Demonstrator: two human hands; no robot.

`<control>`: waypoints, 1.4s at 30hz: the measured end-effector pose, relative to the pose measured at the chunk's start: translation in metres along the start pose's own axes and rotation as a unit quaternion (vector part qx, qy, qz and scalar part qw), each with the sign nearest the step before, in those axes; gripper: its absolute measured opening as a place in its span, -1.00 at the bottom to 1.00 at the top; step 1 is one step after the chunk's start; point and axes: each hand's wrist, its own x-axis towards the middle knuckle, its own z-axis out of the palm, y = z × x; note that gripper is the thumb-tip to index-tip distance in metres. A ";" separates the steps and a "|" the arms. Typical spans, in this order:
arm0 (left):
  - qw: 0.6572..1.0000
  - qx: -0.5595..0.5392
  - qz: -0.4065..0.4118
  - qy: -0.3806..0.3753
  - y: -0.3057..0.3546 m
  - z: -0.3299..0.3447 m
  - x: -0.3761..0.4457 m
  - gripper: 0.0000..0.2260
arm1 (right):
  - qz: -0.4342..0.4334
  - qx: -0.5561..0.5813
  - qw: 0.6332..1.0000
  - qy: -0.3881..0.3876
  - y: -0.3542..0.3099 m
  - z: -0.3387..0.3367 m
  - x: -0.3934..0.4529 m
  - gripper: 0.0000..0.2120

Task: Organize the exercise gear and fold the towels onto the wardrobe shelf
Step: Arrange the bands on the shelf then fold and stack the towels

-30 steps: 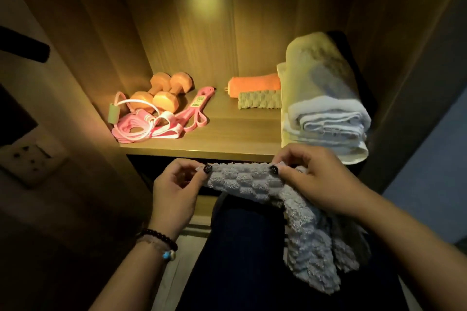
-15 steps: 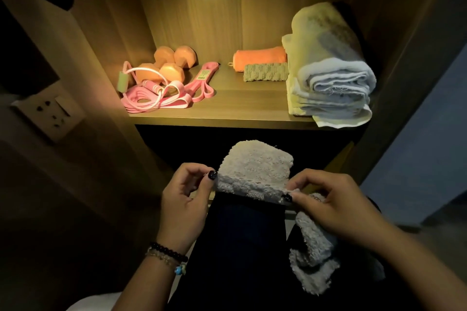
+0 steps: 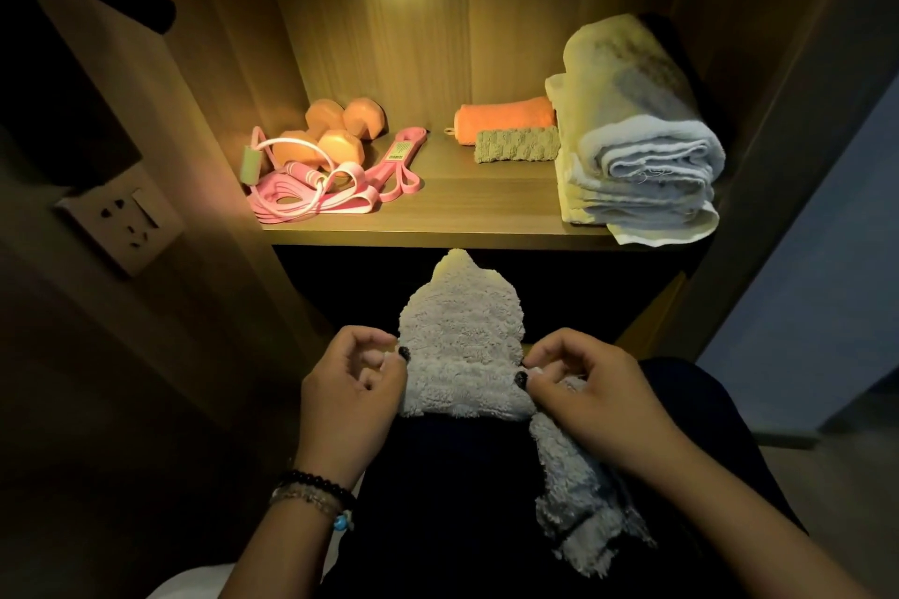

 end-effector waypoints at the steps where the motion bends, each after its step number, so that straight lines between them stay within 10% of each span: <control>1: 1.000 0.011 -0.008 0.000 -0.001 0.000 0.000 -0.87 | -0.008 -0.010 1.000 0.007 -0.001 0.003 0.001 -0.86; 9: 0.999 0.029 -0.031 0.025 -0.011 0.004 -0.003 -0.83 | -0.043 -0.054 0.996 0.051 0.004 0.014 0.000 -0.84; 17: 0.955 0.117 0.268 -0.056 -0.012 0.009 -0.002 -0.69 | -0.198 -0.154 0.967 -0.042 0.010 0.006 -0.006 -0.77; 25: 0.958 0.044 0.207 -0.194 -0.021 -0.002 -0.005 -0.68 | -0.138 -0.141 0.974 -0.115 0.013 -0.005 -0.009 -0.59; 42: 0.990 -0.010 0.121 -0.065 -0.011 0.013 0.004 -0.86 | -0.023 -0.009 0.999 -0.045 0.009 -0.001 0.008 -0.95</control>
